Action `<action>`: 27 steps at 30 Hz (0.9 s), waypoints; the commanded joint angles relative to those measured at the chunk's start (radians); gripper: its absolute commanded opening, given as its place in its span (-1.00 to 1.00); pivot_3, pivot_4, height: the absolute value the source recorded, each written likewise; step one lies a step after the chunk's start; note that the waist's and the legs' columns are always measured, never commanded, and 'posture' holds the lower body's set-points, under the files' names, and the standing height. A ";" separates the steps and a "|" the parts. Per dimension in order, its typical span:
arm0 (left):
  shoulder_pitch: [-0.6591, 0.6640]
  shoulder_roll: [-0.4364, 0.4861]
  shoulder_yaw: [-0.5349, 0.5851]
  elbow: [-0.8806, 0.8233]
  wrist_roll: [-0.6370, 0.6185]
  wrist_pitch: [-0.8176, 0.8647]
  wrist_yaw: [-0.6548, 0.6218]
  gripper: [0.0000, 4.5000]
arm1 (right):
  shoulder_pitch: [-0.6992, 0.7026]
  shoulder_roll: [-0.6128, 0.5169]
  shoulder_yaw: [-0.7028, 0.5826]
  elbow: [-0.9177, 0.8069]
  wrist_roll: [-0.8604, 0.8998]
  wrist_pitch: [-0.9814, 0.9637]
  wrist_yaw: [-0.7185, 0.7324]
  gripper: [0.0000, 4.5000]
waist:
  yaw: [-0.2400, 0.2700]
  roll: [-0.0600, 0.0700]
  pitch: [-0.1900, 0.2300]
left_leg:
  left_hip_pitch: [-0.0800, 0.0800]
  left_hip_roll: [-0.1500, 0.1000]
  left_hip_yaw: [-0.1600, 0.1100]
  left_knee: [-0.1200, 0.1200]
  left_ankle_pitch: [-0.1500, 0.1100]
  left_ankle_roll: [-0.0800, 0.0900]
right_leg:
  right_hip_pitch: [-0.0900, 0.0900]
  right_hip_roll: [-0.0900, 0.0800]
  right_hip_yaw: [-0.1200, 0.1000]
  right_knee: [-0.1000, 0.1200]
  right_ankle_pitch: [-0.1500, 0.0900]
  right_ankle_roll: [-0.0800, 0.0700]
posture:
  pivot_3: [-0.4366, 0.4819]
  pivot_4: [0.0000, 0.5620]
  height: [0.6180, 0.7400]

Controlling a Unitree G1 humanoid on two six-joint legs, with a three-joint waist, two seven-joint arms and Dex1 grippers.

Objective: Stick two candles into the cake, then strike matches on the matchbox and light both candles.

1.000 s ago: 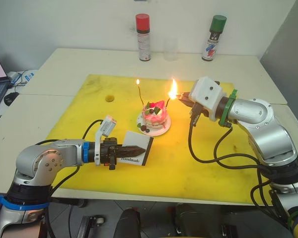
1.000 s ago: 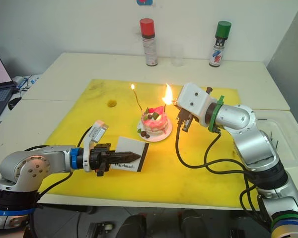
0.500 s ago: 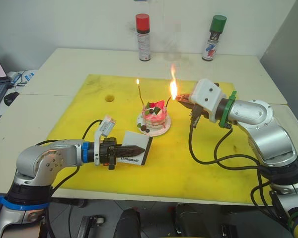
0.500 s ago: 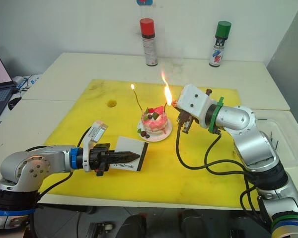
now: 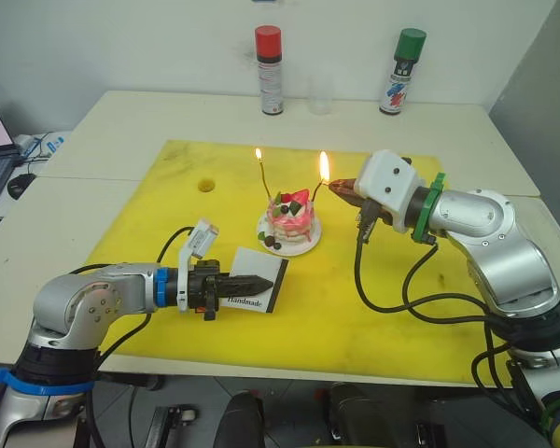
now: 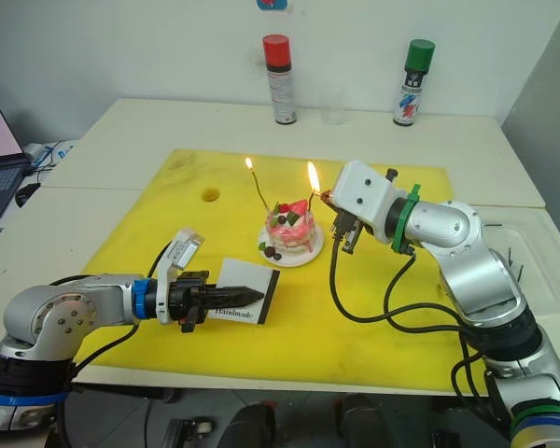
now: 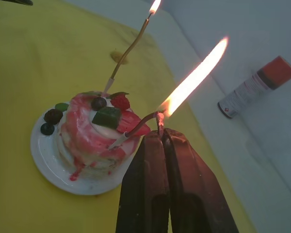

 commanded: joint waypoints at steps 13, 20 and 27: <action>-0.017 -0.062 -0.025 0.009 0.017 -0.023 0.004 -1.00 | 0.347 -0.228 -0.623 0.059 0.004 0.165 -0.123 -0.99 | 0.019 0.000 0.000 | 0.000 0.000 0.001 0.000 0.000 0.000 | 0.000 0.000 0.001 -0.001 0.000 0.000 | -0.05 -0.47 0.41; -0.013 -0.088 -0.029 0.002 0.016 -0.025 0.023 -1.00 | 0.502 -0.250 -0.711 0.290 0.018 0.132 -0.131 -0.99 | 0.006 0.000 0.000 | 0.001 -0.001 0.002 0.001 0.000 0.000 | 0.001 0.000 0.003 0.000 0.000 0.001 | -0.05 -0.47 0.41; -0.008 -0.102 -0.026 -0.001 0.017 -0.023 0.036 -1.00 | 0.476 -0.238 -0.683 0.422 0.048 0.197 -0.155 -0.60 | -0.007 0.001 -0.001 | 0.004 -0.001 0.003 0.001 0.000 0.001 | 0.002 0.000 0.003 0.001 0.001 0.001 | -0.05 -0.47 0.41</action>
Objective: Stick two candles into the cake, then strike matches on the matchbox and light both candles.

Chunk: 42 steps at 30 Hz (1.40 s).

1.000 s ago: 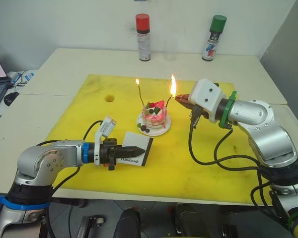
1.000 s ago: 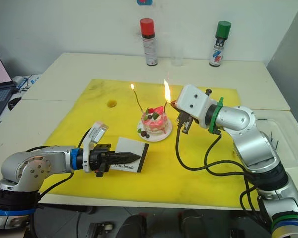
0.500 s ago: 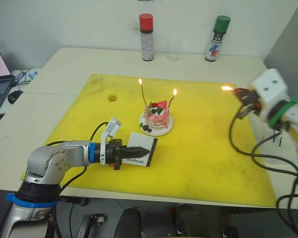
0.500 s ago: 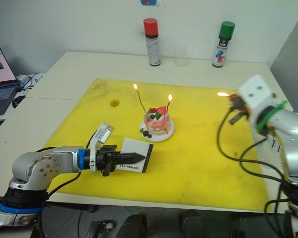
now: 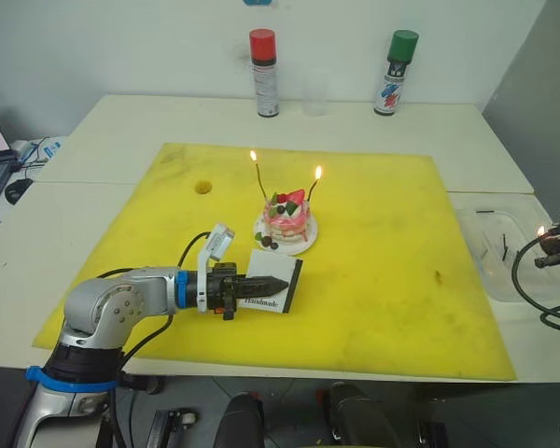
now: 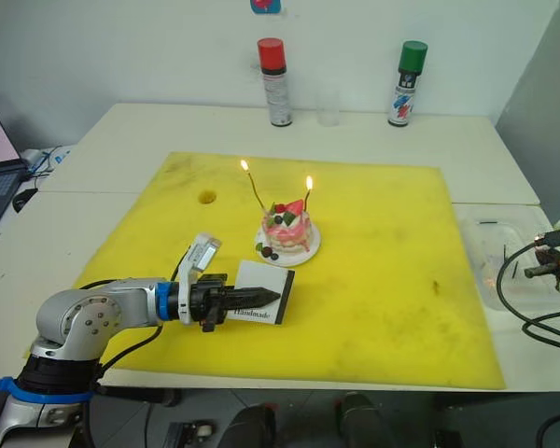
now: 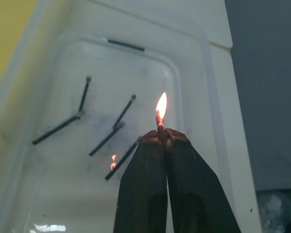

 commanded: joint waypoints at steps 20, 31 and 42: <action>-0.049 -0.160 0.220 0.062 -0.208 0.370 0.468 -1.00 | 0.216 -0.153 -0.030 -0.571 0.363 -0.153 0.425 0.99 | 0.003 0.000 0.000 | 0.006 0.000 -0.002 0.000 0.000 0.000 | 0.008 0.000 -0.002 -0.002 0.000 0.000 | -0.05 -0.47 0.41; -0.078 -0.186 0.183 0.044 -0.127 0.436 0.589 -0.53 | 0.034 -0.199 0.234 -0.705 0.516 -0.111 0.456 1.00 | 0.002 -0.001 0.001 | 0.012 -0.001 -0.002 -0.001 0.000 0.000 | 0.014 0.000 -0.001 -0.003 0.000 0.001 | -0.05 -0.47 0.41; -0.080 -0.065 0.197 -0.092 -0.133 0.420 0.515 0.95 | -0.005 -0.206 0.236 -0.694 0.509 -0.151 0.444 1.00 | 0.001 -0.001 0.001 | 0.012 0.000 -0.002 -0.003 0.000 0.000 | 0.013 0.000 -0.001 -0.003 -0.001 0.000 | -0.05 -0.47 0.41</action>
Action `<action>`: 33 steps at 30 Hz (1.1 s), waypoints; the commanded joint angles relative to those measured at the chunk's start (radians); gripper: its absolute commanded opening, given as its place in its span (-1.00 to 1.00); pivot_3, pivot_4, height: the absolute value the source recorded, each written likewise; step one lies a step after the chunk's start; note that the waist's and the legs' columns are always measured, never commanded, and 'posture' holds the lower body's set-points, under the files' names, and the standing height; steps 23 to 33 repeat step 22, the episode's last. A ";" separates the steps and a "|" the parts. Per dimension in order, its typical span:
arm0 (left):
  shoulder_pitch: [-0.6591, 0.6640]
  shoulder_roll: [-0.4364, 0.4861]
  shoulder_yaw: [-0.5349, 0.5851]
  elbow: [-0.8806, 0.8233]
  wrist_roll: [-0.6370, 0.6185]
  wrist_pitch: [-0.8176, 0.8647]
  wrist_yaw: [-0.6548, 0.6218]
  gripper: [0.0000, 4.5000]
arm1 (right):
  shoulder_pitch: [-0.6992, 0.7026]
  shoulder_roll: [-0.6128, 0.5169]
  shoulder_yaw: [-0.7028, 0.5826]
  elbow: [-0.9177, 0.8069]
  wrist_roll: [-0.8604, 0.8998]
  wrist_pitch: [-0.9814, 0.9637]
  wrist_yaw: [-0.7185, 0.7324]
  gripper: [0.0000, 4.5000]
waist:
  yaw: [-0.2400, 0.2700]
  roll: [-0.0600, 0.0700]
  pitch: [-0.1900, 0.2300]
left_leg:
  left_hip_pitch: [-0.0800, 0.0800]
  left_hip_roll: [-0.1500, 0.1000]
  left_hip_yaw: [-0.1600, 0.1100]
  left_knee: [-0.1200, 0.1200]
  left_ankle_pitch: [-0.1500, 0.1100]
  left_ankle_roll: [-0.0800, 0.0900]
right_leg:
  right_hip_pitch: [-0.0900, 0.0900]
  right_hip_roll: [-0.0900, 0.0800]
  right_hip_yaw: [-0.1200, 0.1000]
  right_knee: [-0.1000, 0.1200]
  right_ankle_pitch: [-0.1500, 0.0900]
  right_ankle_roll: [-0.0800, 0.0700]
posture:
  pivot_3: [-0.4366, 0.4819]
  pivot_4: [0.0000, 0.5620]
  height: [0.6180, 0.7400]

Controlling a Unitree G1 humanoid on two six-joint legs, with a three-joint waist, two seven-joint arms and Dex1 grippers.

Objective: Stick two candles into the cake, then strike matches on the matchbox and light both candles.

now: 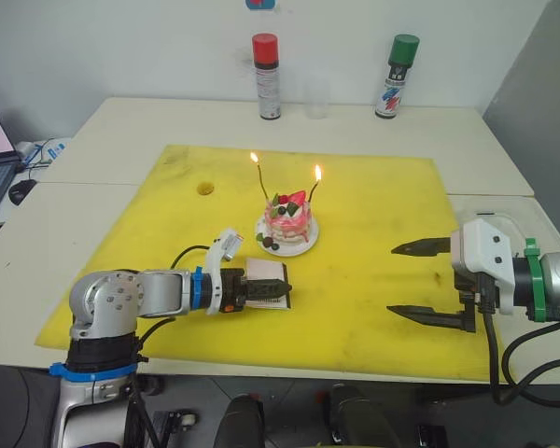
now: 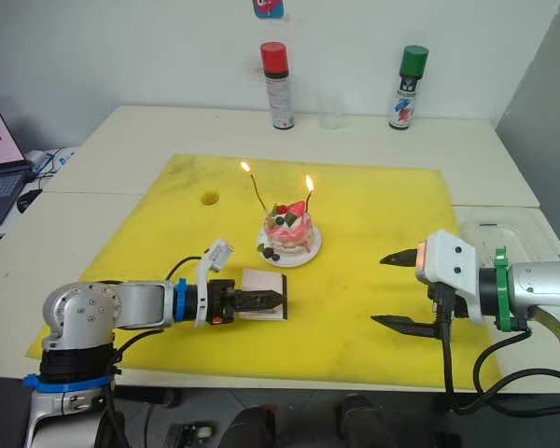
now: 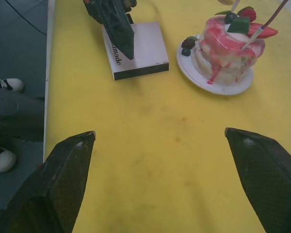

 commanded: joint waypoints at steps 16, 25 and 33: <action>0.336 0.535 0.144 -0.044 0.537 -1.031 -0.555 0.98 | -0.167 -0.094 -0.102 0.264 -0.047 -0.250 0.134 1.00 | 0.009 0.000 0.003 | -0.002 0.001 0.005 -0.002 0.000 0.000 | -0.004 -0.002 0.001 -0.002 -0.006 -0.010 | -0.05 -0.47 0.41; 0.320 0.500 0.160 -0.020 0.515 -1.055 -0.565 0.98 | -0.268 -0.097 -0.029 0.321 -0.027 -0.224 0.170 1.00 | 0.009 0.001 0.003 | -0.002 0.002 0.006 -0.003 -0.001 0.000 | -0.006 -0.002 0.001 -0.002 -0.006 -0.010 | -0.05 -0.47 0.41; 0.320 0.500 0.160 -0.020 0.515 -1.055 -0.565 0.98 | -0.268 -0.097 -0.029 0.321 -0.027 -0.224 0.170 1.00 | 0.009 0.001 0.003 | -0.002 0.002 0.006 -0.003 -0.001 0.000 | -0.006 -0.002 0.001 -0.002 -0.006 -0.010 | -0.05 -0.47 0.41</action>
